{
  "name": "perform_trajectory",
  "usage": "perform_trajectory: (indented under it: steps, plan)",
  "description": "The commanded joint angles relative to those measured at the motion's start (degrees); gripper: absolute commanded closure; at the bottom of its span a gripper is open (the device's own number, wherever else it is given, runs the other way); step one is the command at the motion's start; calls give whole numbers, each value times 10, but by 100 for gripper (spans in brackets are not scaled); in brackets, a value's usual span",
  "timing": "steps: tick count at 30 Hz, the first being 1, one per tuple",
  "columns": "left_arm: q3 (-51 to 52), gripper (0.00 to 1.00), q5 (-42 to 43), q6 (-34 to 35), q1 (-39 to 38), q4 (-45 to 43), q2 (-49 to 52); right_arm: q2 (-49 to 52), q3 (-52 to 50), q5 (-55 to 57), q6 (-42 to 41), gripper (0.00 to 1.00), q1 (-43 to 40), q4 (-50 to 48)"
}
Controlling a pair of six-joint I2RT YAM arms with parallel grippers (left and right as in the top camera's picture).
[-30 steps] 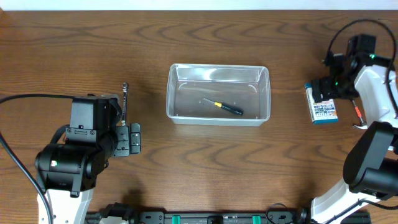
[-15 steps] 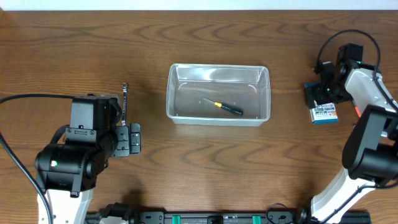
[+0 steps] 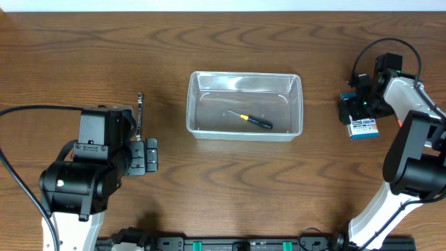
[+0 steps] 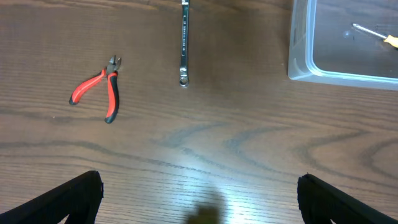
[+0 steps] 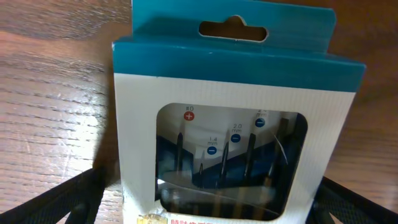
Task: Pack container
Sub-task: 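Lower the right gripper onto the blue-and-white box and grasp it, then carry the box with the right gripper into the container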
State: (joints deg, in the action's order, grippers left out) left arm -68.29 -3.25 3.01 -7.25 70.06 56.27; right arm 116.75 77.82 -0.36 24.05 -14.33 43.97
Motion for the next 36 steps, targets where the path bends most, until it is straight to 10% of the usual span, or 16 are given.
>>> perform_trajectory:
  steps: [1, 24, 33, 36]
  plan:
    - [-13, 2, -5, 1, -2, 0, 2, 24, -2, -18, -7, 1, -3, 0]
    - [-13, 2, -5, 1, -2, 0, 2, 24, -3, -35, -39, 43, -2, 4]
    - [-13, 2, -5, 1, -2, 0, 2, -7, 94, -66, -39, 98, 34, 88]
    - [-13, 2, -5, 1, -2, 0, 2, -33, 175, -75, -47, 99, 68, 140]
